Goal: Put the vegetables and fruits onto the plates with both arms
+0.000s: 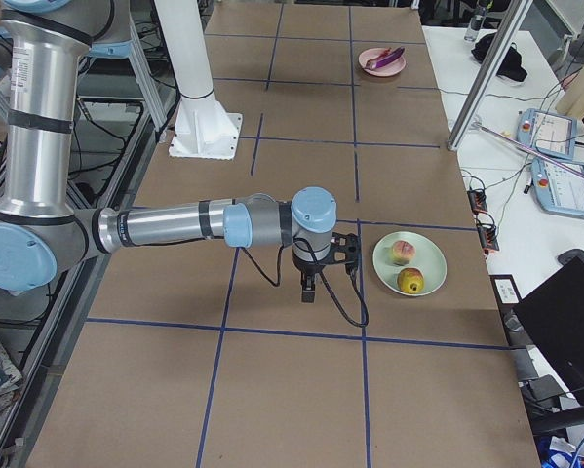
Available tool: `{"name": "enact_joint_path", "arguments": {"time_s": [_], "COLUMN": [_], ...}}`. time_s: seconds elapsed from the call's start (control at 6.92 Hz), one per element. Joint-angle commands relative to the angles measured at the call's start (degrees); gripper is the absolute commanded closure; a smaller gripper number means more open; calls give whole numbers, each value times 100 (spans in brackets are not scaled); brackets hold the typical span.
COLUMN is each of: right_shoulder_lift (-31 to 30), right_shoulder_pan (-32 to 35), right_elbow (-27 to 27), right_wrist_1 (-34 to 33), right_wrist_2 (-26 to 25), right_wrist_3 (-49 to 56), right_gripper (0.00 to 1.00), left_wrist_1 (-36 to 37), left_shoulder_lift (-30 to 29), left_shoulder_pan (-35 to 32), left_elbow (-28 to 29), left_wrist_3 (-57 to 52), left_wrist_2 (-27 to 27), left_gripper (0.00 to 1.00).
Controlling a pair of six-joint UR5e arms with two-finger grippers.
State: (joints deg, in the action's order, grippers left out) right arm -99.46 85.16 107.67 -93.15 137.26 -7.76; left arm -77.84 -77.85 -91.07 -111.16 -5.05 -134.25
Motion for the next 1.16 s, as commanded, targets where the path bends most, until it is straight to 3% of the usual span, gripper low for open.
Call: {"name": "enact_joint_path", "arguments": {"time_s": [0.0, 0.14, 0.58, 1.01], "right_shoulder_lift": [-143, -353, -705, -628], "right_shoulder_pan": [-43, -52, -52, -52], "right_elbow": [113, 132, 158, 377], "right_wrist_1": [-265, -265, -204, -168], "right_wrist_2": [29, -23, -173, -173], "right_wrist_3": [412, 729, 855, 418], "right_gripper": [0, 0, 0, 0], "left_wrist_1": [-38, -30, -56, -47], "left_shoulder_lift": [33, 59, 95, 24], "left_shoulder_pan": [185, 186, 186, 186], "left_elbow": [-54, -246, 33, 279], "left_wrist_3": [13, -4, -5, -4], "left_wrist_2": [4, 5, 48, 57], "left_gripper": [0, 0, 0, 0]}}
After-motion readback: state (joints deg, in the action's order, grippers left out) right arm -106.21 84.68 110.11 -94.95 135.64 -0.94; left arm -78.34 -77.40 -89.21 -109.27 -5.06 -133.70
